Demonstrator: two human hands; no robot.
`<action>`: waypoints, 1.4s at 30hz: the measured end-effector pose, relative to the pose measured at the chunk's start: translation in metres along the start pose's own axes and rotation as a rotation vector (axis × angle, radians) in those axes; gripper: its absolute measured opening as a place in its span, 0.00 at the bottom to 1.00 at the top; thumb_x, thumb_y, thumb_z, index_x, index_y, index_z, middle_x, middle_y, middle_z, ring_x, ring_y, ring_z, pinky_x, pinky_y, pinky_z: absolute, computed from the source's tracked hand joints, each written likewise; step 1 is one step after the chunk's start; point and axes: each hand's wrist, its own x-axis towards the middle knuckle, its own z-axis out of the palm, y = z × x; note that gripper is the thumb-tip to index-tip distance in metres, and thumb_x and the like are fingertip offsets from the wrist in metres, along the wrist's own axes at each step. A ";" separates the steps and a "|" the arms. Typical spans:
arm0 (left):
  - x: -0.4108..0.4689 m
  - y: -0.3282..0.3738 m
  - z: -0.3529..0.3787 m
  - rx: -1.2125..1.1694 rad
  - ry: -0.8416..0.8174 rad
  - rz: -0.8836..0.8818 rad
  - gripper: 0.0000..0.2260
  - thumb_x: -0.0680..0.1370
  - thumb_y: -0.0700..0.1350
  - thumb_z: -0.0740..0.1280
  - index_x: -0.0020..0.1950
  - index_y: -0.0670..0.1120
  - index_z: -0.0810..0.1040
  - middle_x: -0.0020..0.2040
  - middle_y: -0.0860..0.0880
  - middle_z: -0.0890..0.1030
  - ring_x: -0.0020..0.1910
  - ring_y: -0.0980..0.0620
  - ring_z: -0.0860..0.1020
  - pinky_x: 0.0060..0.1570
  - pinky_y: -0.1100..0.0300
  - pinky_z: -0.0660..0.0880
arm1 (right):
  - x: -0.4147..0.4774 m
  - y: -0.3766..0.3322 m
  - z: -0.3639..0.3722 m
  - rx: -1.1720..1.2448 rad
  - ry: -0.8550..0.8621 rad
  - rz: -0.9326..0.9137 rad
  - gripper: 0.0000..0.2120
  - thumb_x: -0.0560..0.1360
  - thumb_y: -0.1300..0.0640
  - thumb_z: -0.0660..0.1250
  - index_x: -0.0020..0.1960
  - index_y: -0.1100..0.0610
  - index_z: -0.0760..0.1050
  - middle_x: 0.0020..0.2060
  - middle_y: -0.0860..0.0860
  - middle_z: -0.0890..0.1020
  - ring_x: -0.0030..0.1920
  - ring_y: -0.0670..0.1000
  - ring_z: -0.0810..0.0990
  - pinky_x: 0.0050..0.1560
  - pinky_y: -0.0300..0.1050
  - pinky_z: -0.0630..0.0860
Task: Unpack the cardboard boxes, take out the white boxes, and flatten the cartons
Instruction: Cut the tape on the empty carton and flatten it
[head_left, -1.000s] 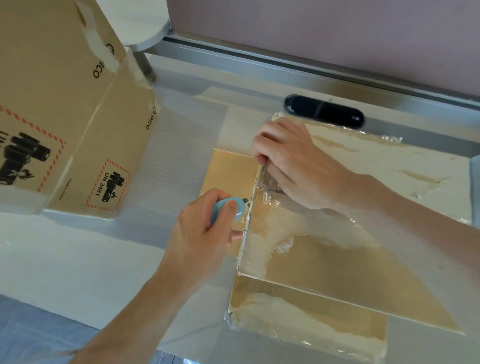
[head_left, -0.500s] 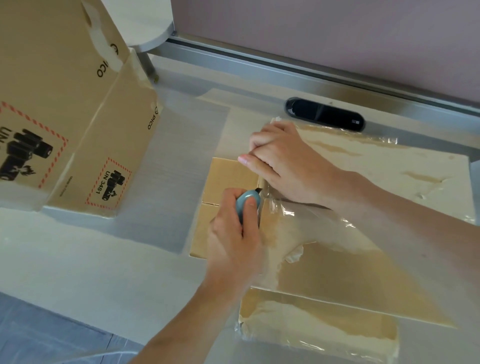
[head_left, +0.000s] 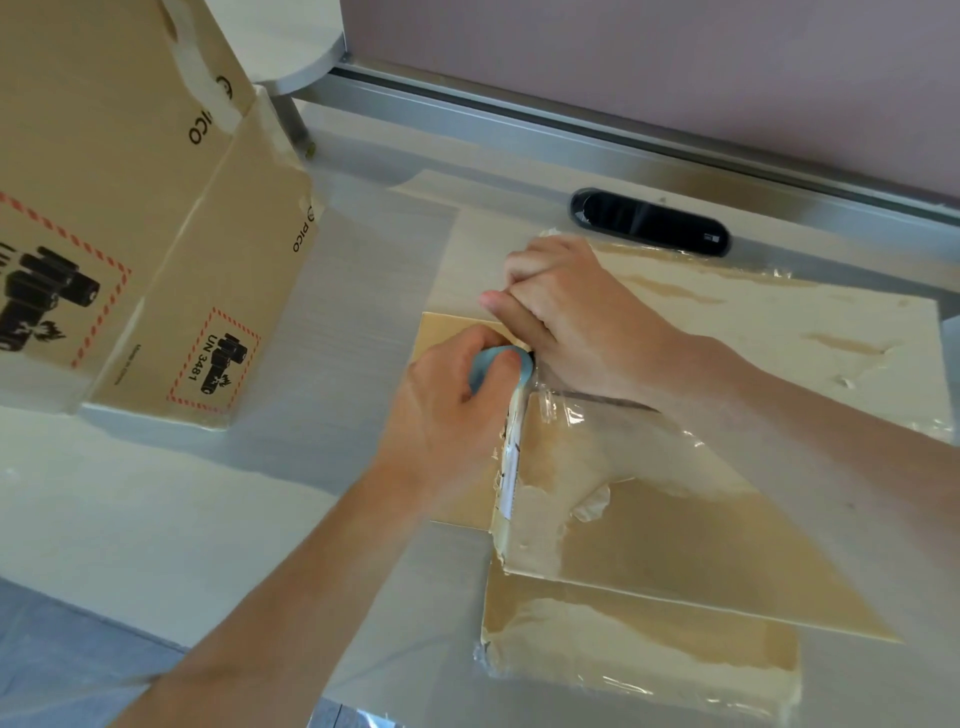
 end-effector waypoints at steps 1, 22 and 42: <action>0.003 0.000 -0.004 0.004 -0.043 0.004 0.10 0.80 0.48 0.62 0.44 0.44 0.78 0.38 0.42 0.77 0.35 0.40 0.78 0.37 0.44 0.75 | 0.000 0.000 0.001 -0.013 -0.003 -0.005 0.22 0.87 0.51 0.57 0.33 0.51 0.69 0.35 0.46 0.72 0.40 0.51 0.69 0.58 0.46 0.63; -0.029 -0.022 -0.015 -0.126 0.054 -0.049 0.08 0.79 0.52 0.62 0.44 0.54 0.79 0.35 0.54 0.78 0.30 0.51 0.76 0.32 0.56 0.78 | 0.003 -0.017 -0.019 0.128 -0.033 0.120 0.20 0.86 0.49 0.56 0.48 0.61 0.78 0.47 0.52 0.78 0.47 0.50 0.76 0.55 0.47 0.73; -0.023 0.142 0.165 0.350 -0.494 0.719 0.18 0.83 0.43 0.57 0.70 0.50 0.78 0.63 0.52 0.83 0.62 0.50 0.78 0.65 0.51 0.73 | -0.228 -0.006 -0.128 1.149 0.854 1.290 0.17 0.86 0.51 0.61 0.53 0.62 0.83 0.41 0.56 0.88 0.41 0.49 0.88 0.46 0.44 0.84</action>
